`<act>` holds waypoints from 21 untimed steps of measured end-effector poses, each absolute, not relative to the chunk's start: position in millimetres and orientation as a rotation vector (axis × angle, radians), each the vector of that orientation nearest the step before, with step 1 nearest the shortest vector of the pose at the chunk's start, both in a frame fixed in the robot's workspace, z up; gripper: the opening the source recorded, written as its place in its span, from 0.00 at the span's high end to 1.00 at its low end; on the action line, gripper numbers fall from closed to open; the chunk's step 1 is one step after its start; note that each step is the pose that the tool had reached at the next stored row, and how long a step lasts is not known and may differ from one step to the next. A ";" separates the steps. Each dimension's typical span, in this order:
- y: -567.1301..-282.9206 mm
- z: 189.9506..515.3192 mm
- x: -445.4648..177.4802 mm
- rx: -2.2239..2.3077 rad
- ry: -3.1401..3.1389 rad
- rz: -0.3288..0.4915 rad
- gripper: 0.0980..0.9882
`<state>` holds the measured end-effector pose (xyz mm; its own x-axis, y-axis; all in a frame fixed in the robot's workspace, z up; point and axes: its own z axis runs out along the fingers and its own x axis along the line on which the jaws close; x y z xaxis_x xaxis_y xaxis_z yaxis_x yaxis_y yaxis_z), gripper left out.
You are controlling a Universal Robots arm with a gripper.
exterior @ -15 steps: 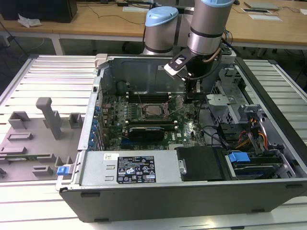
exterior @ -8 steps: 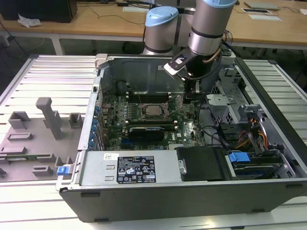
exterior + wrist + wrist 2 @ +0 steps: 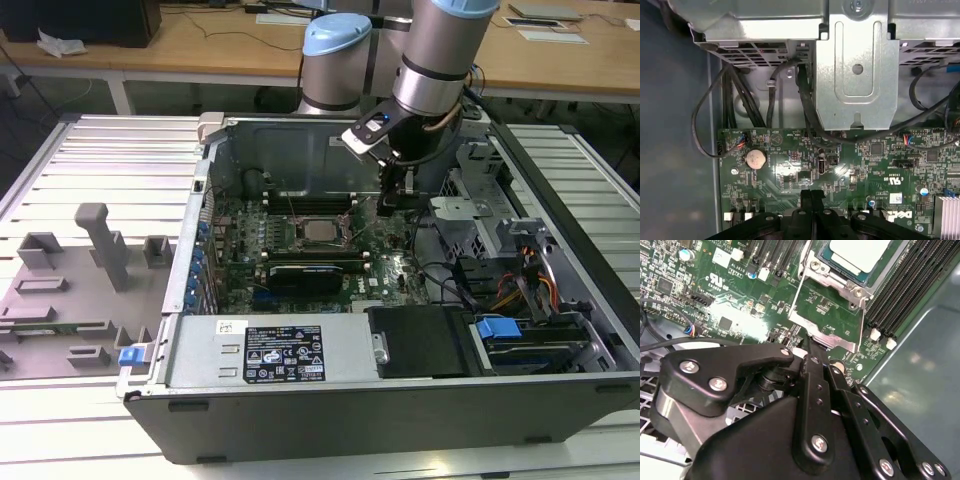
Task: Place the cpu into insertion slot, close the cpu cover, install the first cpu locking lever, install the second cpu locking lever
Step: 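Close the cpu cover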
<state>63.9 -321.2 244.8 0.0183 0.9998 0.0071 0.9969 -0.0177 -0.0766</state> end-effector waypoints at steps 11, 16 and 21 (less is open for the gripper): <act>-319.9 244.8 41.5 -2.206 -2.167 0.057 0.99; -319.9 244.8 36.3 -2.208 -2.169 0.053 0.99; -319.7 244.7 31.7 -2.209 -2.170 0.052 0.99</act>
